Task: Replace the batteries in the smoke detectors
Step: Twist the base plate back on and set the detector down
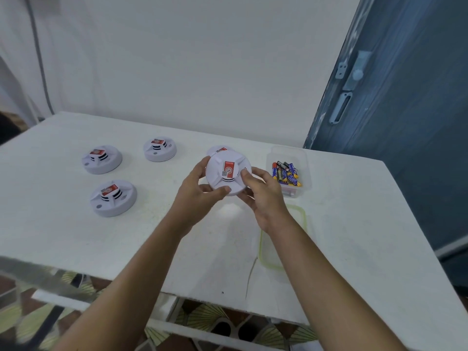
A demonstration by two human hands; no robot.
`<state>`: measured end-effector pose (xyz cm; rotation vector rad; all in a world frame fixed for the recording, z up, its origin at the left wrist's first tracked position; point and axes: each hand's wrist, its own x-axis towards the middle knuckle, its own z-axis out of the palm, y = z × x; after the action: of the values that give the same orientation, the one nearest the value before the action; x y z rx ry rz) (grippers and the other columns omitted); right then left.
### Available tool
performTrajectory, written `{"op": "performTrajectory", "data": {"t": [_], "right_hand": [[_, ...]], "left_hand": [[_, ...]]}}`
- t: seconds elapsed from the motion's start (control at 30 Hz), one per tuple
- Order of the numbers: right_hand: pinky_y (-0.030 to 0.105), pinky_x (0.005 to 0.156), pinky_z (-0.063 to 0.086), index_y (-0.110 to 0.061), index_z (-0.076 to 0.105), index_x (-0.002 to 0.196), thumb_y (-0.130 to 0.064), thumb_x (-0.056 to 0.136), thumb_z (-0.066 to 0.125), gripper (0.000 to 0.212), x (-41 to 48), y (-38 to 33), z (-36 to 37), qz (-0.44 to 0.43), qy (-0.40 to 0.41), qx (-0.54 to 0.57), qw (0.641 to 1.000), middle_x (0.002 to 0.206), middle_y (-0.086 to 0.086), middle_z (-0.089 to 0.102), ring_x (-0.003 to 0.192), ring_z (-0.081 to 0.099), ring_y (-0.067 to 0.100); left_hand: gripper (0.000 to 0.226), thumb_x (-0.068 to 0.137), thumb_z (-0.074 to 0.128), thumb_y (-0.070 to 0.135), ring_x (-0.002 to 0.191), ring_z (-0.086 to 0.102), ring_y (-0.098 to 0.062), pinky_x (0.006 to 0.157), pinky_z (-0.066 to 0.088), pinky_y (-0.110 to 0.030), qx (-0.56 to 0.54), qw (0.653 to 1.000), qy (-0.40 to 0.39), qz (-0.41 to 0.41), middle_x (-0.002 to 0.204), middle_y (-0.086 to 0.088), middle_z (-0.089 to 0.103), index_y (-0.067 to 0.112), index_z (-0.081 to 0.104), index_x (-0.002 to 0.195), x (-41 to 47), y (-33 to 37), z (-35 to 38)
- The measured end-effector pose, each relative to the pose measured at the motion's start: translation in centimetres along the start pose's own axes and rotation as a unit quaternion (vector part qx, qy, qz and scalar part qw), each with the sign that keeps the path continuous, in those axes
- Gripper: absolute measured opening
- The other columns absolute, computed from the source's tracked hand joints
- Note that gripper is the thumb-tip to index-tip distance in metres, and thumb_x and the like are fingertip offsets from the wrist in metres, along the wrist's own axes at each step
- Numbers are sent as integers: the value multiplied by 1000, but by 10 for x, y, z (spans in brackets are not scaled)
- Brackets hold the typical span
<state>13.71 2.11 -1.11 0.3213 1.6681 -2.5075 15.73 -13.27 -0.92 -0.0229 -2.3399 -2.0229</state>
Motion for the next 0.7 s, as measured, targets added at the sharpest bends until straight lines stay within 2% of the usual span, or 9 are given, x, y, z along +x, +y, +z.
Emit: {"op": "performTrajectory", "data": {"t": [0.1, 0.23, 0.37, 0.53, 0.6, 0.7], "right_hand": [[28, 66, 58, -20, 61, 120, -13, 93, 71, 30, 1, 1, 0, -16, -3, -5, 1000, 104, 12, 76, 81, 75, 15], [30, 68, 59, -21, 61, 118, -13, 93, 71, 28, 1, 4, 2, -38, -1, -13, 999, 104, 14, 76, 88, 75, 21], [34, 73, 62, -23, 61, 114, -15, 92, 72, 26, 2, 7, 2, -61, 13, -38, 997, 104, 14, 75, 89, 76, 22], [36, 76, 62, -25, 60, 110, -14, 93, 71, 23, 3, 7, 1, -69, 16, -38, 997, 103, 14, 75, 90, 76, 23], [35, 76, 62, -23, 60, 112, -13, 93, 70, 23, 3, 7, 0, -68, 17, -30, 997, 102, 14, 75, 89, 76, 22], [34, 75, 62, -24, 60, 113, -14, 93, 70, 24, 4, 7, -1, -69, 23, -35, 997, 103, 13, 75, 88, 76, 20]], "left_hand": [[64, 80, 76, 15, 91, 70, -12, 83, 59, -36, 5, 1000, 14, 4, 121, 17, 61, 57, 46, 118, -1, 2, 1], [67, 80, 75, 11, 89, 71, -13, 82, 57, -31, 0, 1000, 30, -3, 120, 12, 60, 55, 45, 121, -1, 4, 3], [71, 79, 73, 6, 82, 70, -9, 78, 57, -28, -8, 1000, 29, -1, 114, 15, 61, 66, 47, 105, -1, 9, 5], [68, 78, 74, 7, 84, 71, -9, 74, 56, -23, -6, 1000, 22, -9, 117, 14, 60, 51, 49, 124, 2, 9, 6], [68, 78, 73, 5, 82, 70, -5, 69, 54, -18, -8, 1000, 17, -3, 117, 14, 60, 50, 49, 123, 2, 10, 7], [69, 77, 73, 5, 83, 70, -6, 71, 56, -19, -9, 1000, 14, -5, 117, 13, 61, 49, 50, 125, 4, 10, 7]]}}
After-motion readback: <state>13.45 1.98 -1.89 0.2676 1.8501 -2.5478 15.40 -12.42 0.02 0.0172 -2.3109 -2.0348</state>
